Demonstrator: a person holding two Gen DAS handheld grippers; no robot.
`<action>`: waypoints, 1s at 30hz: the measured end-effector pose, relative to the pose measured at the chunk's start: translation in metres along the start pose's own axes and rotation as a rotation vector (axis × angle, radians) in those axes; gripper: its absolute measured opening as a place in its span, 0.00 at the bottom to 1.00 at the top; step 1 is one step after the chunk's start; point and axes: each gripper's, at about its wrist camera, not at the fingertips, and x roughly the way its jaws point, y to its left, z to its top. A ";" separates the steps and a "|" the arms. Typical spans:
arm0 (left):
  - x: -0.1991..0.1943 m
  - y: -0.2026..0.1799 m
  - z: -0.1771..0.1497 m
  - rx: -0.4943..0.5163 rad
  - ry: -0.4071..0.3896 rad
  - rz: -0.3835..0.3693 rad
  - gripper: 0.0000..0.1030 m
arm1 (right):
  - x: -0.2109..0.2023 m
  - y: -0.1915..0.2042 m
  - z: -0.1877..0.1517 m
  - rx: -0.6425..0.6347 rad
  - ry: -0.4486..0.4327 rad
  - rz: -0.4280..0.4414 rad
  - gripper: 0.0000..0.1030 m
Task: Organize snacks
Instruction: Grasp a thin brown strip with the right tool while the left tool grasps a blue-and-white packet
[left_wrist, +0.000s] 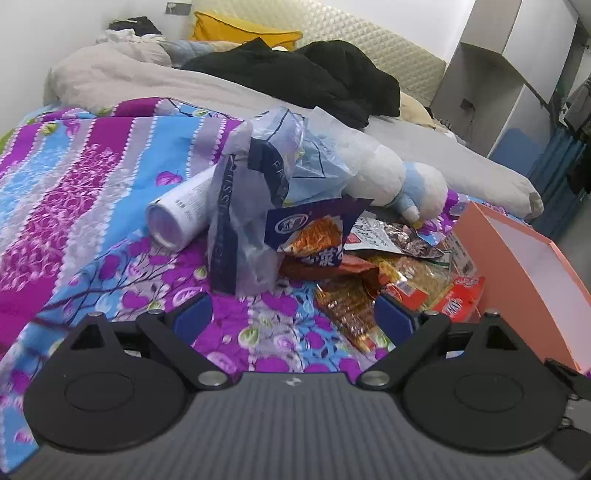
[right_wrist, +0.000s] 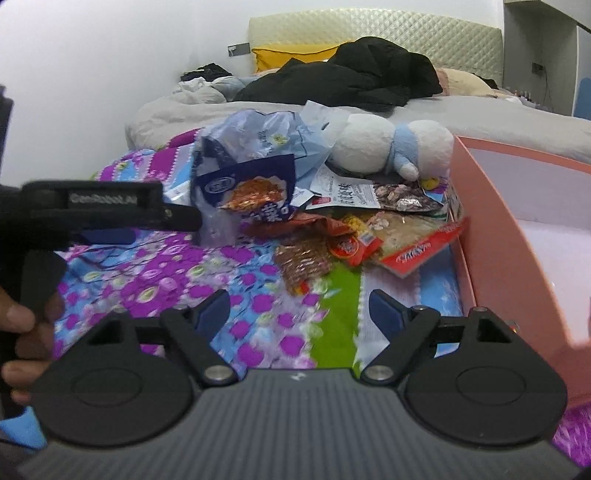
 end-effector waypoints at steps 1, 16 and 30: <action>0.006 0.000 0.003 0.003 0.003 -0.001 0.93 | 0.008 -0.002 0.001 0.005 0.008 -0.002 0.81; 0.056 -0.009 0.041 0.165 -0.034 -0.013 0.73 | 0.094 -0.015 0.013 -0.036 0.119 -0.052 0.81; 0.082 -0.009 0.045 0.148 -0.004 -0.037 0.25 | 0.117 -0.038 0.016 0.276 0.059 -0.011 0.66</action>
